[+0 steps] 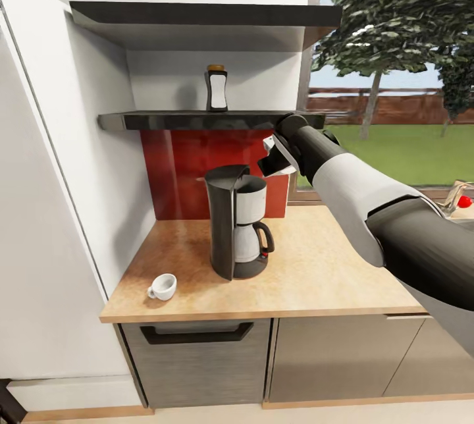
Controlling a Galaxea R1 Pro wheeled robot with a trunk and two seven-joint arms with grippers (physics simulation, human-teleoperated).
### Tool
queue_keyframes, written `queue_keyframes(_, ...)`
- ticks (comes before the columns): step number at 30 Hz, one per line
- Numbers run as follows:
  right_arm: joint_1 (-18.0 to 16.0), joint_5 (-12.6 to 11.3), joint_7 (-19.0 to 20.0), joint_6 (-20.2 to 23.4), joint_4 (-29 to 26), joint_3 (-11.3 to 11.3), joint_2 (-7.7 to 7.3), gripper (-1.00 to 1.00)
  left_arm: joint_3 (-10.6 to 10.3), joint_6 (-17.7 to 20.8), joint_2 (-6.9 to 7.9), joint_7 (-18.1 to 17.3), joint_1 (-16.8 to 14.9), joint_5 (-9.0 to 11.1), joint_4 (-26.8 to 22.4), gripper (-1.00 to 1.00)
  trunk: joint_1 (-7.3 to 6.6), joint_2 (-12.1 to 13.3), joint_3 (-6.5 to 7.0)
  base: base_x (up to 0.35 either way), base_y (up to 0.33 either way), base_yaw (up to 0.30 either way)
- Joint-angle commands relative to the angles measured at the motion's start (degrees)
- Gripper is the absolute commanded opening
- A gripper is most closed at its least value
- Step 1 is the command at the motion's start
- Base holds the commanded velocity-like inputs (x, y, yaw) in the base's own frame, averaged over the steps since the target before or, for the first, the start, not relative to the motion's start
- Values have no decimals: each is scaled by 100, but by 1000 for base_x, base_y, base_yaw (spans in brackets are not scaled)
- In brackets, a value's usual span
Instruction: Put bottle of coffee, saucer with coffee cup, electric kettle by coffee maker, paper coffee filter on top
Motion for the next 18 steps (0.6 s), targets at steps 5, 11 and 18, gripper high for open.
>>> queue_keyframes(5, -3, 24, 24, 17, 1, 17, 0, -100, 30, -20, -6, 7, -2, -17, 6, 100, 2, -5, -4, -4, 14, 0)
queue_keyframes(11, -3, 16, 24, 17, -1, 17, 0, -100, 30, -20, 0, 7, -2, -17, 6, 100, 2, -5, -4, 0, 2, 0)
queue_keyframes(18, -3, 15, 25, 17, -2, 9, 0, -100, 30, -20, 9, 7, -2, -17, 6, 100, 2, -5, -4, 0, 0, 0)
